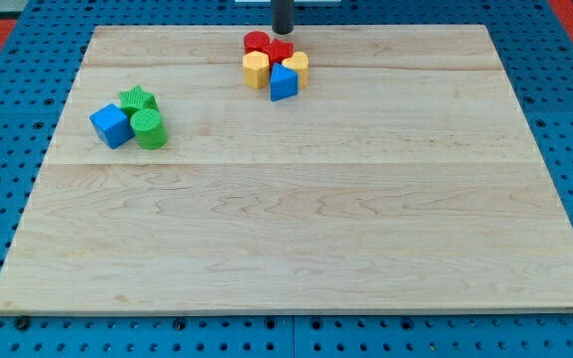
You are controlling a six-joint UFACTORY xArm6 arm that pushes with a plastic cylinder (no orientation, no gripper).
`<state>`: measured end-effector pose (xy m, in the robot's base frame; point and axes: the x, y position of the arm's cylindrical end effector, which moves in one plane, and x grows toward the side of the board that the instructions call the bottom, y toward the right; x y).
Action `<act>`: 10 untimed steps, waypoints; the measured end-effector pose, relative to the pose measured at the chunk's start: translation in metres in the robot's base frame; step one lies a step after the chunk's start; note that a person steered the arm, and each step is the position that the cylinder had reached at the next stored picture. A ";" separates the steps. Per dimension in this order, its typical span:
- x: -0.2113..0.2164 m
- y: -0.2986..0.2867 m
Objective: Move your arm slightly downwards
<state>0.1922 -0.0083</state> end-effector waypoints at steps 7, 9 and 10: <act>0.002 -0.003; 0.009 -0.014; 0.014 -0.014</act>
<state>0.2058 -0.0226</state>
